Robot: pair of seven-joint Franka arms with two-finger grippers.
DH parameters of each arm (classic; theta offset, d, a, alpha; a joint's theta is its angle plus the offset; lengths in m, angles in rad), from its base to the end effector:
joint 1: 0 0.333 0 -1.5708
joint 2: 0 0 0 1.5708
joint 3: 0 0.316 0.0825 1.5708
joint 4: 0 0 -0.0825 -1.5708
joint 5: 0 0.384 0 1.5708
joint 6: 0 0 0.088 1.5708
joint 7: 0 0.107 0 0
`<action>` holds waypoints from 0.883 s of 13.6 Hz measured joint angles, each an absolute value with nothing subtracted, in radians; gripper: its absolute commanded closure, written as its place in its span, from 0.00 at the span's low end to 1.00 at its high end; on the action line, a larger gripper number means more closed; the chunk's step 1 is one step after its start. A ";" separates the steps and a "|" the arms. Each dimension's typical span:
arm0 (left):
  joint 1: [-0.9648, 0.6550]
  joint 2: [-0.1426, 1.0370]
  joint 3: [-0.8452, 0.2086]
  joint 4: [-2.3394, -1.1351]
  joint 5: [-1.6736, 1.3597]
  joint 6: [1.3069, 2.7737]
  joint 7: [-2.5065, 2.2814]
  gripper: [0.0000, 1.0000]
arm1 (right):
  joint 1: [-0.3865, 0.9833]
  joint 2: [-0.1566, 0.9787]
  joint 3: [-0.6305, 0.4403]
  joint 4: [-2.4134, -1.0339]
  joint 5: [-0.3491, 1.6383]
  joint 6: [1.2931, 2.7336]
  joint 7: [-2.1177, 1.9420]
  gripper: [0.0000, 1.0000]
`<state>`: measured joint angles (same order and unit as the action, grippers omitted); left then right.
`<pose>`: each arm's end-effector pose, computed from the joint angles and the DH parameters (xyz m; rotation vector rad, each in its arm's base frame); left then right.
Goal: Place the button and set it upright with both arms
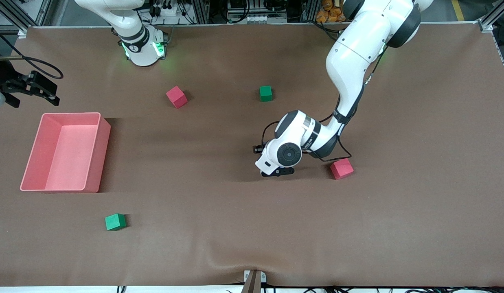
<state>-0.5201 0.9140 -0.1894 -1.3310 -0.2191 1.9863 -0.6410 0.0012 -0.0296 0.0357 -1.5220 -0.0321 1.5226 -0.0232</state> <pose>0.5500 -0.4541 0.1707 2.9589 0.1484 -0.6130 0.5404 0.0167 0.6594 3.1070 0.0902 0.0473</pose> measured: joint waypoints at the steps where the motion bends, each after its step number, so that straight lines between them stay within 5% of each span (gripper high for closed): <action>1: -0.522 0.915 -0.189 -1.331 -0.219 1.986 -0.641 0.21 | 0.001 -0.030 0.036 -1.522 -0.035 1.523 -0.023 0.00; 4: -0.522 0.916 -0.187 -1.331 -0.219 1.986 -0.638 0.25 | 0.001 -0.029 0.035 -1.522 -0.040 1.522 -0.023 0.00; 7: -0.522 0.919 -0.185 -1.331 -0.219 1.986 -0.622 0.72 | 0.001 -0.029 0.035 -1.522 -0.040 1.522 -0.023 0.00; 9: -0.523 0.919 -0.185 -1.331 -0.219 1.986 -0.620 0.94 | 0.001 -0.029 0.035 -1.522 -0.040 1.521 -0.023 0.00; 12: -0.523 0.919 -0.185 -1.322 -0.219 1.988 -0.620 1.00 | 0.001 -0.028 0.035 -1.522 -0.041 1.517 -0.023 0.00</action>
